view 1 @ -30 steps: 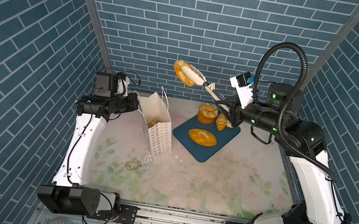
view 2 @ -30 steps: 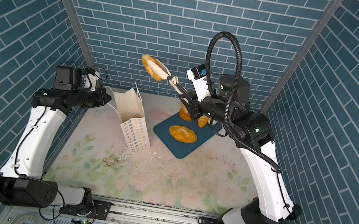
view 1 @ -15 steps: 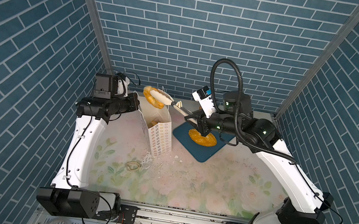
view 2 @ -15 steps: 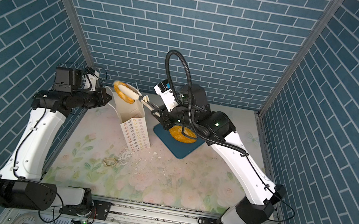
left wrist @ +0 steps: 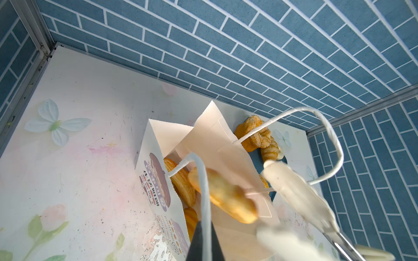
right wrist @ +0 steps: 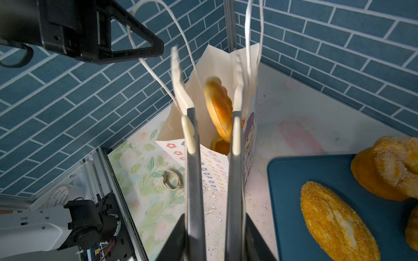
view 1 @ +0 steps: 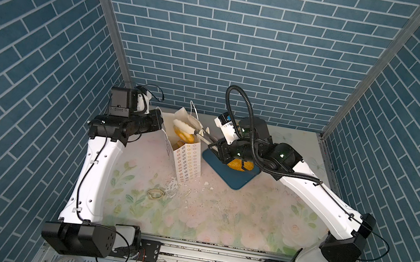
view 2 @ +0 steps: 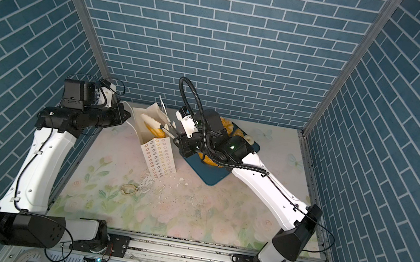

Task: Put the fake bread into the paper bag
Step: 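Open the tongs with the right gripper to drop the roll into the bag, then withdraw the tongs with the right gripper back over the tray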

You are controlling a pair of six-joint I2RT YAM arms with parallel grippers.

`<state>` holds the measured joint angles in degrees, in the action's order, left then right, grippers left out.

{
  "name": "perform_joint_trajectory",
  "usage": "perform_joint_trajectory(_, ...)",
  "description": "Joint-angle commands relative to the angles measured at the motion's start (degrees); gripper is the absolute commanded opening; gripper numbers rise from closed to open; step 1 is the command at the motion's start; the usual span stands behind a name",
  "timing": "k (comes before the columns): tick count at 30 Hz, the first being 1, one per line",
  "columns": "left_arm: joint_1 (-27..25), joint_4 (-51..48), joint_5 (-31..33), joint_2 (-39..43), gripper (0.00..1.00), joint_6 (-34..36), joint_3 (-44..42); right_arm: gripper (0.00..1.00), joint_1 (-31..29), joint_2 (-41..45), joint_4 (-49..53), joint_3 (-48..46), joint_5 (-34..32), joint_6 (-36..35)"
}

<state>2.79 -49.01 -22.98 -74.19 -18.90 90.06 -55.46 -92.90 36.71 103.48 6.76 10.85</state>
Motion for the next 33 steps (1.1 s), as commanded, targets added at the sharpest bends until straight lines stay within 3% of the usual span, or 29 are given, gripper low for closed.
perform_joint_trajectory(1,-0.29,-0.12,-0.04,0.72,0.0,-0.07,-0.01,0.39,-1.0,-1.18,-0.14,3.6,-2.38,-2.8)
perform_joint_trajectory(18,-0.28,-0.07,-0.64,-0.07,0.0,0.06,0.34,0.35,-0.83,8.59,6.71,7.95,-3.02,-13.07)
perform_joint_trajectory(26,-0.32,-0.15,-0.43,-0.11,0.0,0.17,0.81,0.36,7.12,14.86,14.91,0.63,-3.46,-15.15)
perform_joint_trajectory(33,-0.28,0.44,0.16,0.46,0.0,0.21,0.67,0.37,15.01,21.43,13.78,-14.32,-2.85,-13.31)
